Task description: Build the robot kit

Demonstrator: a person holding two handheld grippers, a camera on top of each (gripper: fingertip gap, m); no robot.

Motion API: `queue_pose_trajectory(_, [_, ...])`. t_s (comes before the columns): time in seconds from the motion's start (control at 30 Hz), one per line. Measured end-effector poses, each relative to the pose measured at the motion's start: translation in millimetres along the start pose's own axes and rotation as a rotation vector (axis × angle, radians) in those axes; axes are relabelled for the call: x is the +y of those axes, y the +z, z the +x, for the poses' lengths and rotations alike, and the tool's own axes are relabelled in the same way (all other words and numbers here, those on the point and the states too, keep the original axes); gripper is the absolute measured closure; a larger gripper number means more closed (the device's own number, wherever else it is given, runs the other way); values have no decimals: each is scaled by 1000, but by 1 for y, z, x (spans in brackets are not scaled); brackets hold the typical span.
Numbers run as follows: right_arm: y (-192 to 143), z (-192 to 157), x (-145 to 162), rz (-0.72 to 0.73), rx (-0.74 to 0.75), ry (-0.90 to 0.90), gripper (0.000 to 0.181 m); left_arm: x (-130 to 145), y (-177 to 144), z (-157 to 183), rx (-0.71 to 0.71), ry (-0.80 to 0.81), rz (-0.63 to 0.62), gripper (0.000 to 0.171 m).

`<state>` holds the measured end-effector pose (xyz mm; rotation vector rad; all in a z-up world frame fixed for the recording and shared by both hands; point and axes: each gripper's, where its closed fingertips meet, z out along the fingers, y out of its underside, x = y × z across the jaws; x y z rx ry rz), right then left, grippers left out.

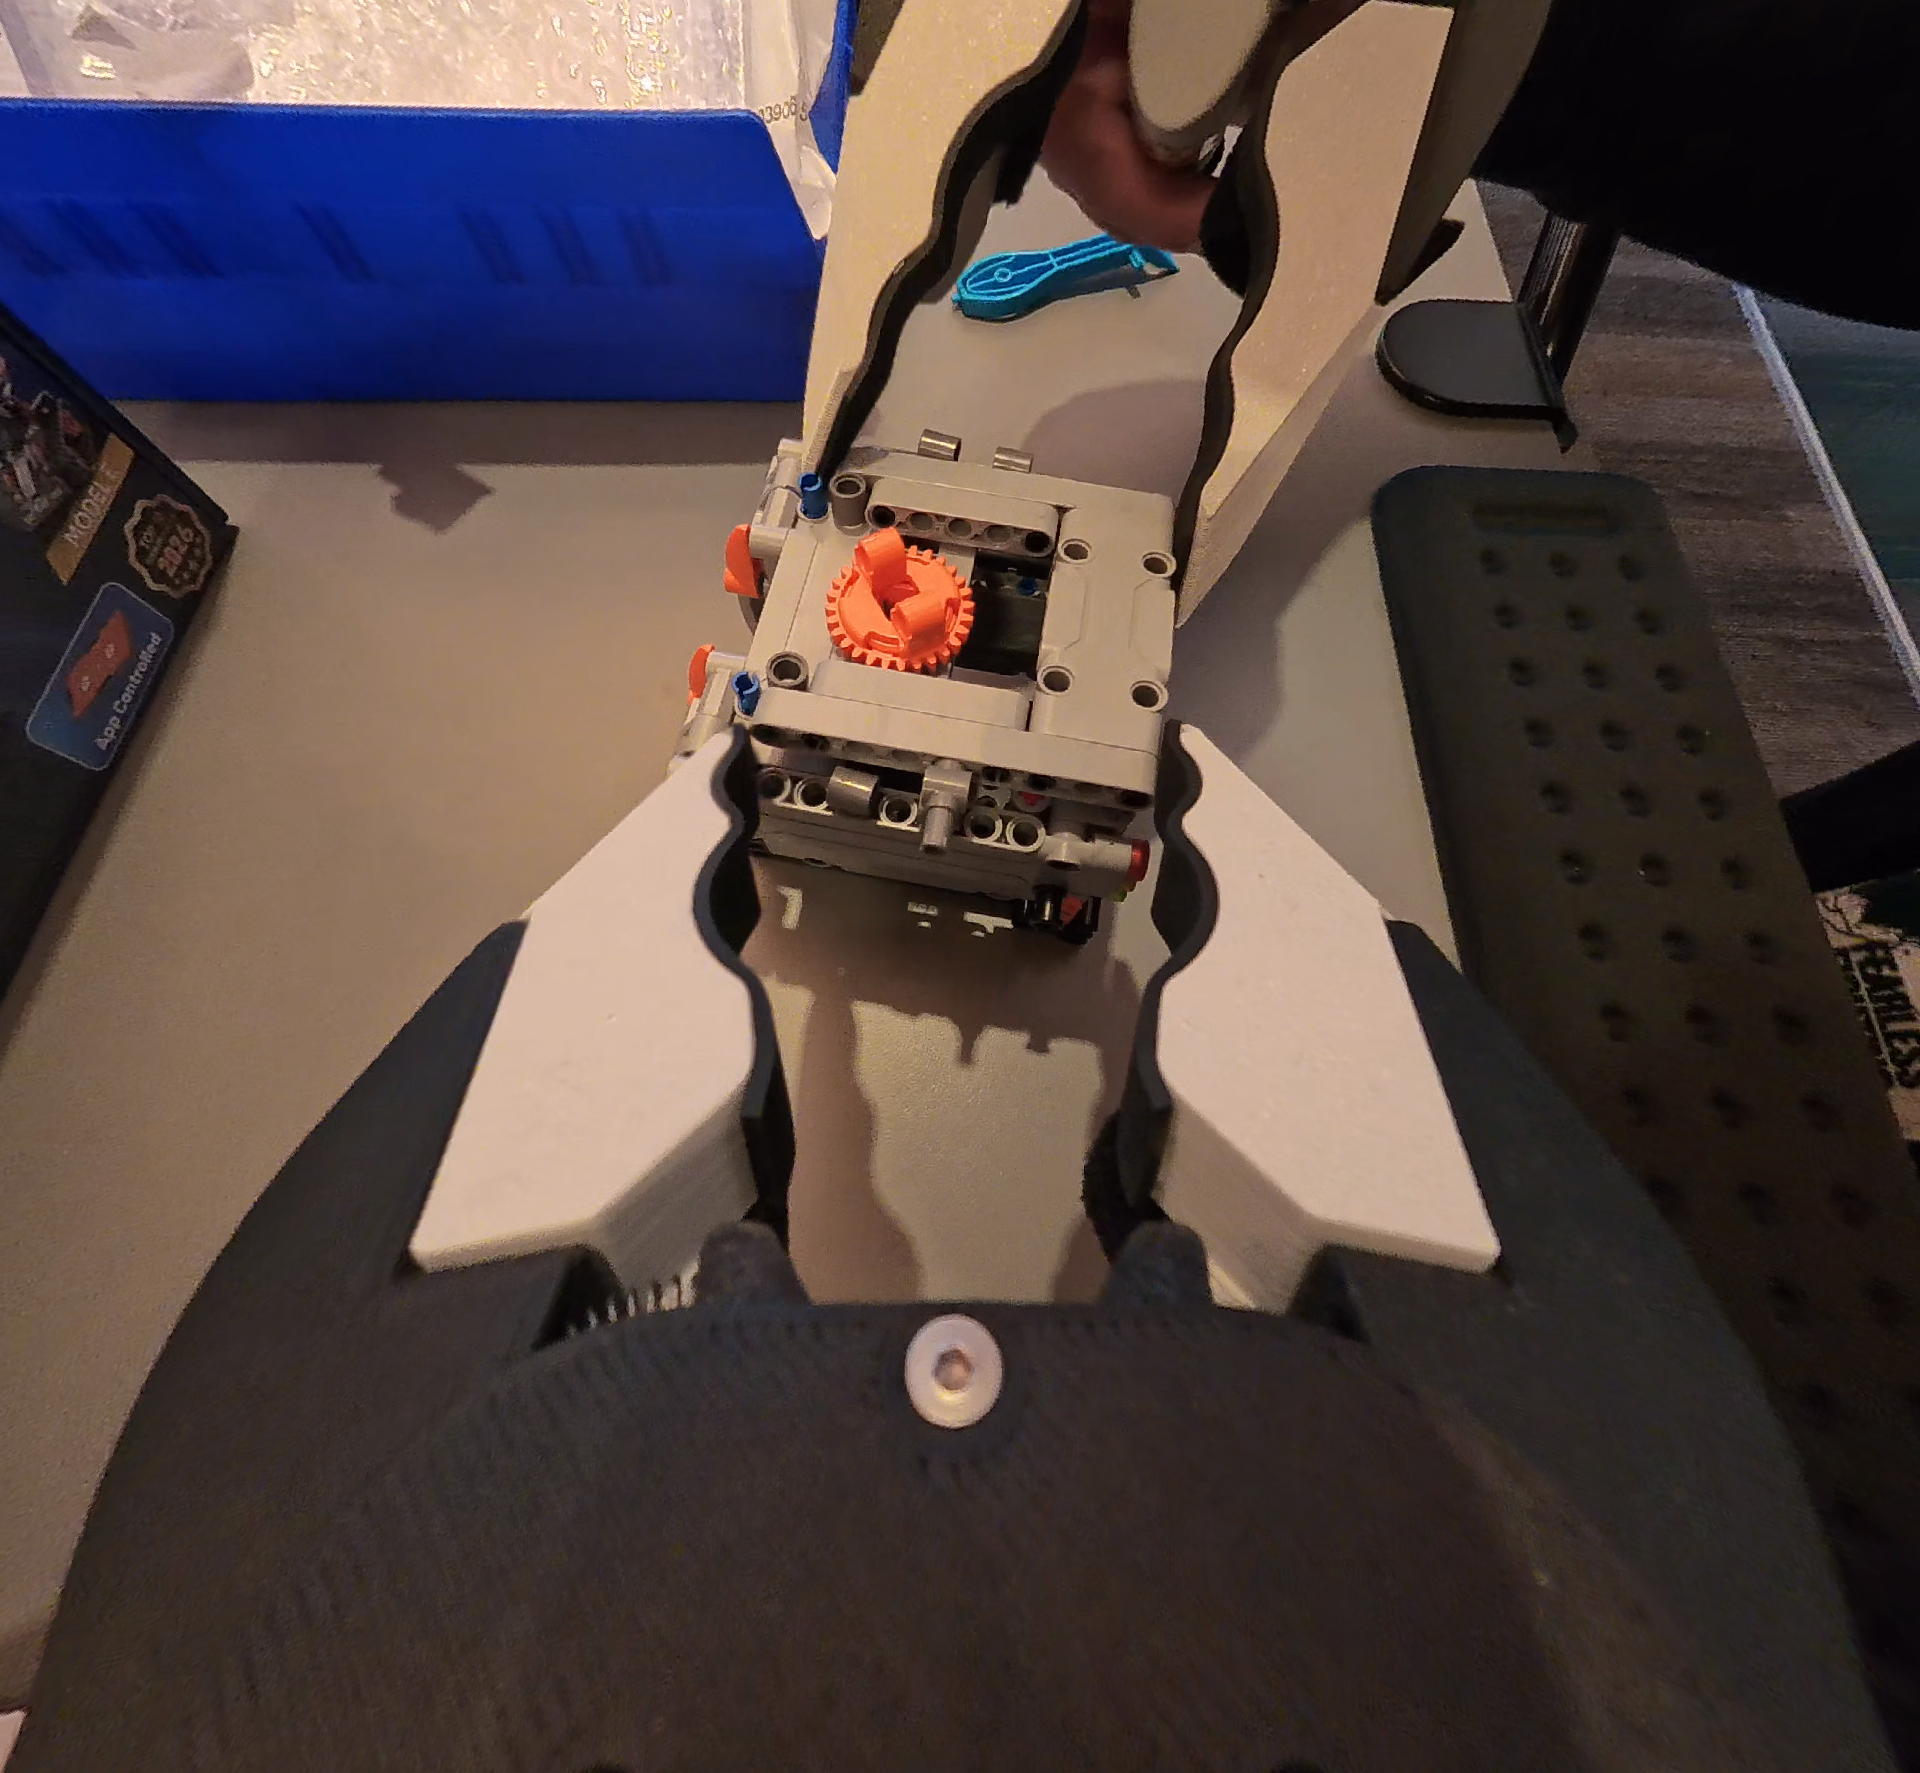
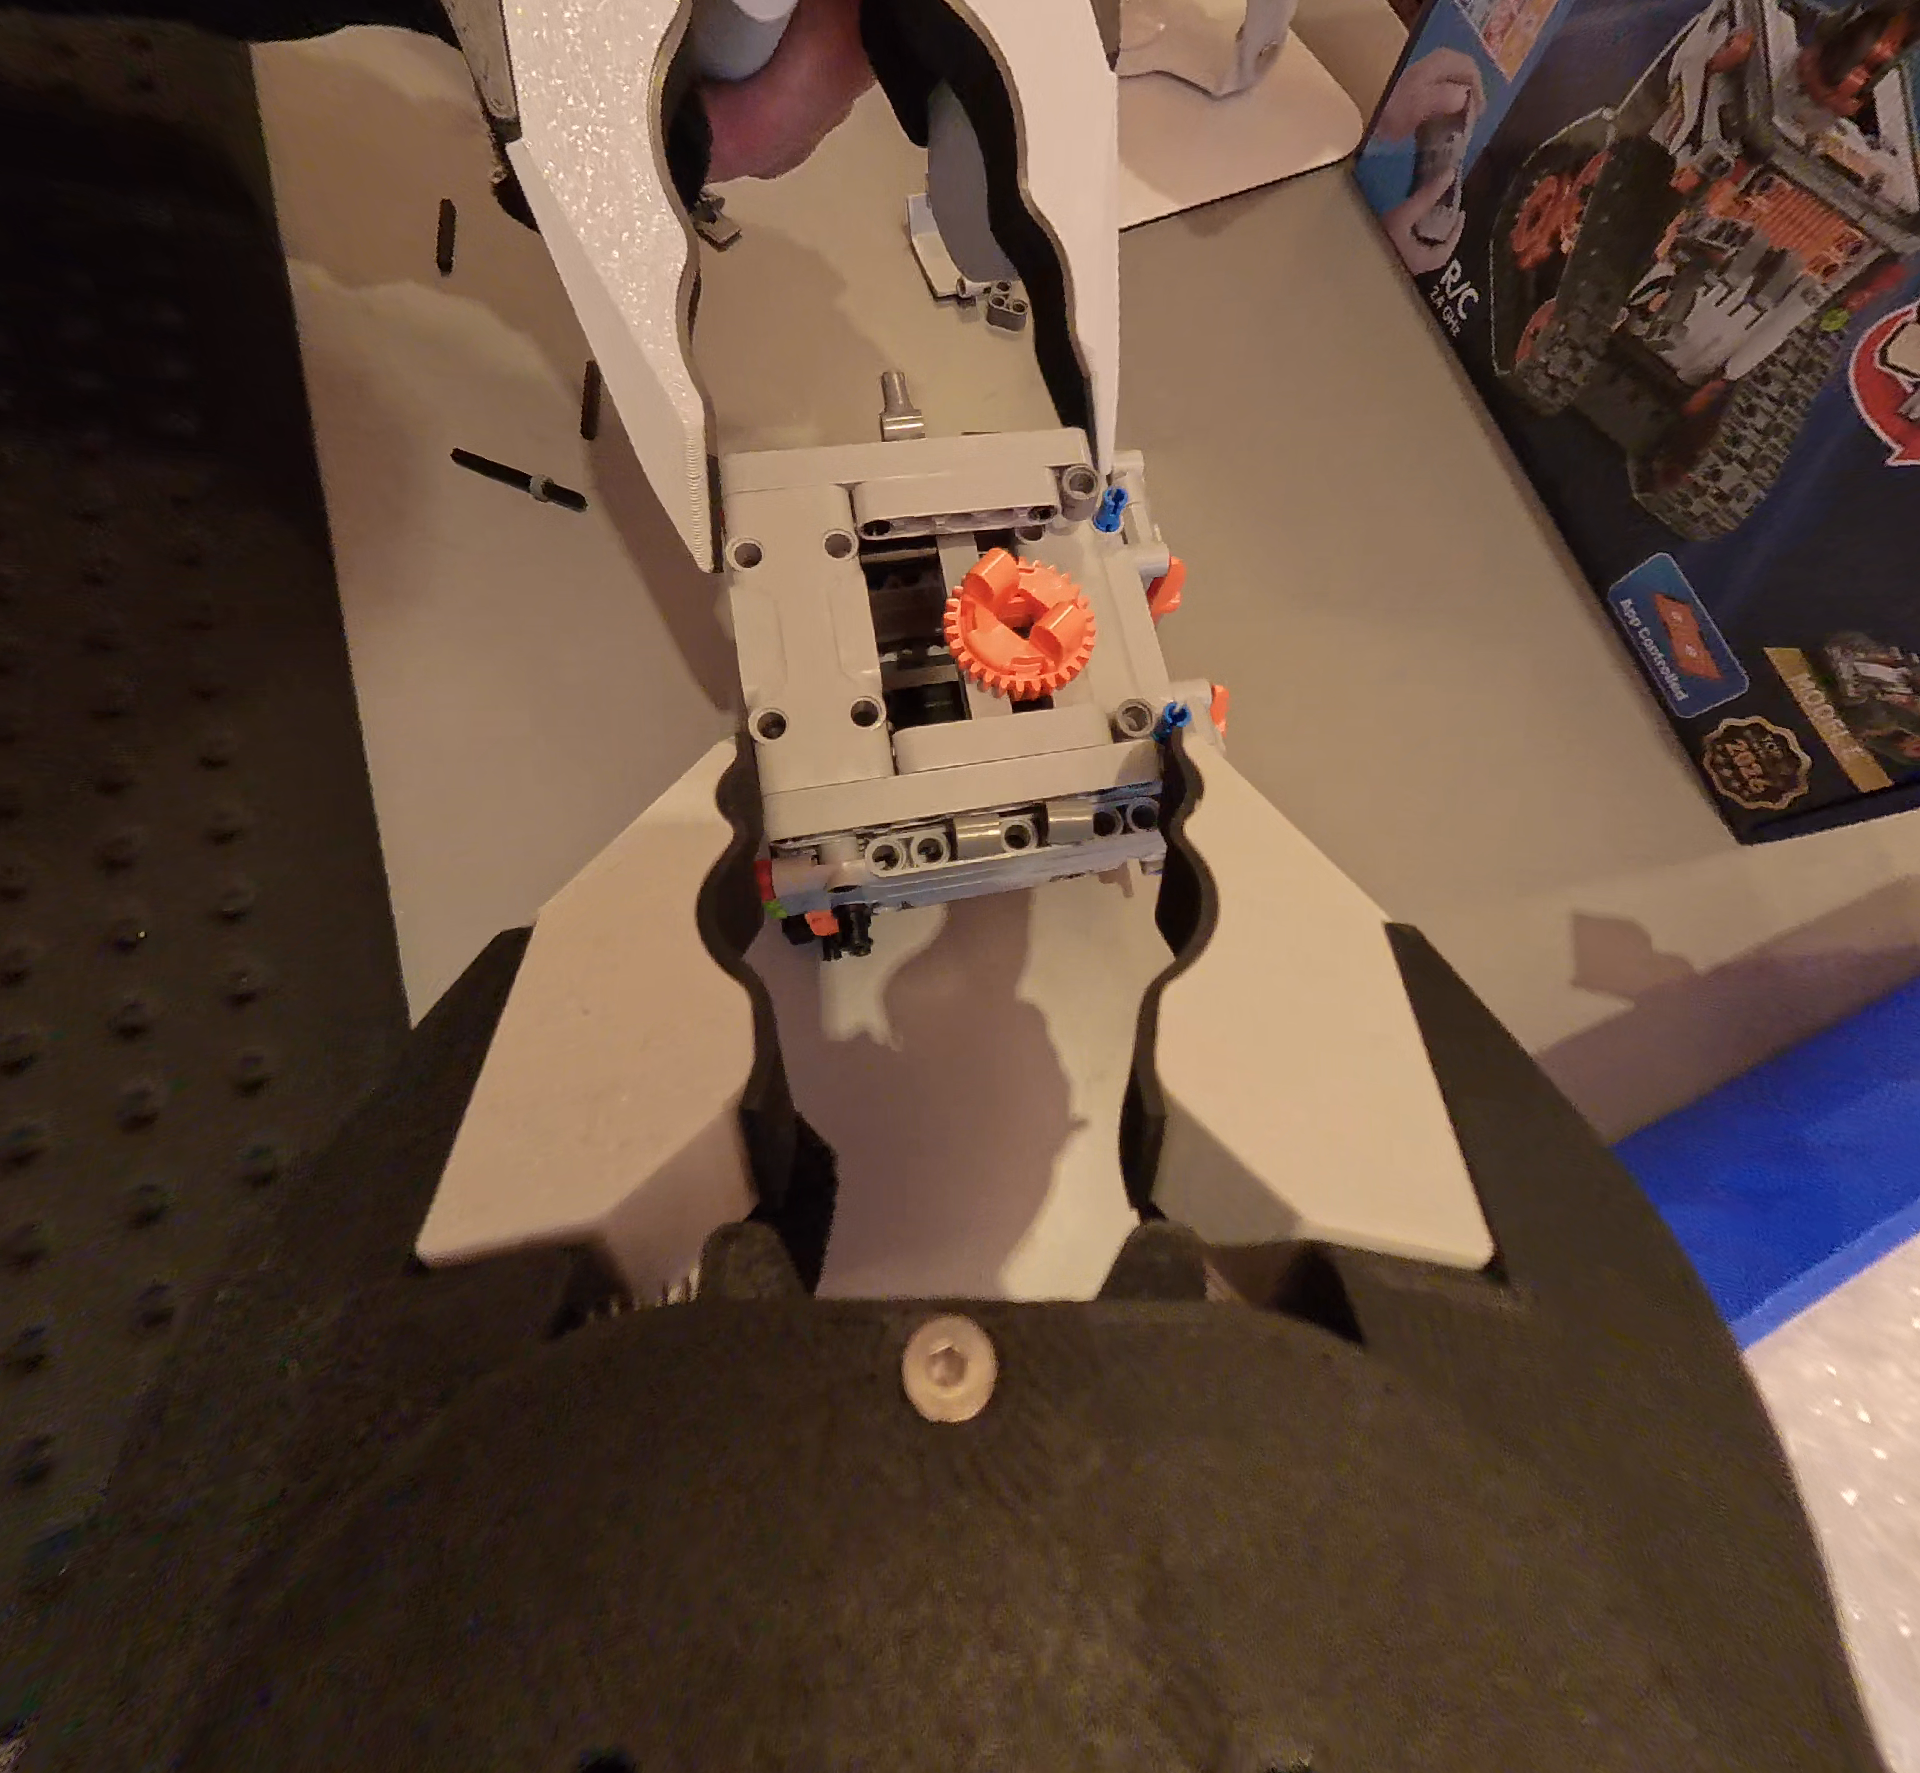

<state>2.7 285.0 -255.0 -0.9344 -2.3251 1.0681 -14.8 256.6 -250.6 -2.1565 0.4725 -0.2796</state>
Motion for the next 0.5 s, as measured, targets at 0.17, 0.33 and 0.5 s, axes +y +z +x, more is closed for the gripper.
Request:
queue_pose_trajectory(0.17, [-1,0,-1,9,-7,-7,106,0,1,0,-2,6,-3,98])
queue_pose_trajectory(0.33, [-5,0,-6,24,-8,-7,106,-7,-3,1,3,-8,30,98])
queue_pose_trajectory(0.5, [-12,-2,-15,39,-5,-18,106,-12,-7,4,-3,-7,41,98])
